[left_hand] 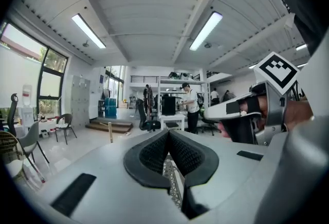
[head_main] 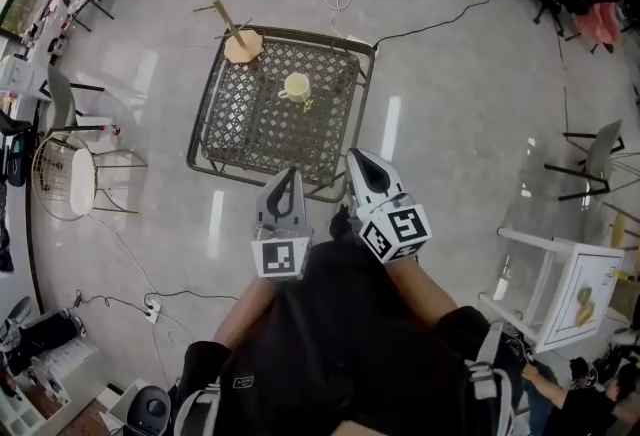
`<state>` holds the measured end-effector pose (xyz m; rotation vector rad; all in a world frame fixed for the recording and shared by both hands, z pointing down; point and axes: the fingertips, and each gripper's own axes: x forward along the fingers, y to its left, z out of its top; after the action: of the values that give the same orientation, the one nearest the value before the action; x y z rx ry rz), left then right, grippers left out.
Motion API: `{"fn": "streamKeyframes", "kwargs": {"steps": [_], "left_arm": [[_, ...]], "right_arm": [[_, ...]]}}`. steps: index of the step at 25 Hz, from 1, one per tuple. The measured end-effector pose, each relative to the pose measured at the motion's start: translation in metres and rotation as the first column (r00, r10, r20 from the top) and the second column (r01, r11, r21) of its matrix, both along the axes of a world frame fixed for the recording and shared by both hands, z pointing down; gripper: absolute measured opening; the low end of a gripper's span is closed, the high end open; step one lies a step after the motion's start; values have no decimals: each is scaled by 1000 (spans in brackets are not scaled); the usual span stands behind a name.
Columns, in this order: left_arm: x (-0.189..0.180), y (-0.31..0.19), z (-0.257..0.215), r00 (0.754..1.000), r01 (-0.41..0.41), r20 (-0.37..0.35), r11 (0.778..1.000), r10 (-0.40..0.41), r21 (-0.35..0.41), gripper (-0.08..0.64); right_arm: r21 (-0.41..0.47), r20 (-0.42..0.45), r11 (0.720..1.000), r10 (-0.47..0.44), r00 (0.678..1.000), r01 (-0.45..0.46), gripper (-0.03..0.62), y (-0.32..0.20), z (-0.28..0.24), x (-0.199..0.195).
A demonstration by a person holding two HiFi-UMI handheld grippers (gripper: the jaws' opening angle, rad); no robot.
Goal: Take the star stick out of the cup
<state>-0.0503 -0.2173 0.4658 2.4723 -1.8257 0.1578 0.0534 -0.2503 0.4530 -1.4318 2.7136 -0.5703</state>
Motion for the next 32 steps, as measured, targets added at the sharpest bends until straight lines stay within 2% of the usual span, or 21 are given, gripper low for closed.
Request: {"fn": "streamKeyframes", "kwargs": {"steps": [4, 10, 12, 14, 19, 24, 27, 32], "left_arm": [[15, -40, 34, 989, 27, 149, 998, -19, -50, 15], [24, -90, 94, 971, 3, 237, 982, 44, -191, 17], [23, -105, 111, 964, -3, 258, 974, 63, -227, 23], [19, -119, 132, 958, -2, 275, 964, 78, -266, 69], [13, -140, 183, 957, 11, 273, 927, 100, -375, 97], [12, -161, 215, 928, 16, 349, 922, 130, -386, 114], [13, -171, 237, 909, 18, 386, 910, 158, -413, 114], [9, -187, 264, 908, 44, 390, 887, 157, -460, 117]], "right_arm": [[-11, 10, 1000, -25, 1000, 25, 9, -35, 9, 17], [-31, 18, 999, -38, 999, 39, 9, -64, 16, 25], [-41, 21, 999, -32, 999, 33, 9, -71, 18, 26], [-48, 25, 998, -25, 999, 26, 9, -78, 20, 24], [-71, 21, 997, -7, 1000, 8, 9, -89, 26, 23], [-85, 11, 996, 26, 1000, -25, 9, -98, 29, 25], [-99, 7, 994, 42, 999, -41, 9, -101, 34, 28], [-114, -4, 992, 57, 998, -58, 10, -103, 41, 34]]}}
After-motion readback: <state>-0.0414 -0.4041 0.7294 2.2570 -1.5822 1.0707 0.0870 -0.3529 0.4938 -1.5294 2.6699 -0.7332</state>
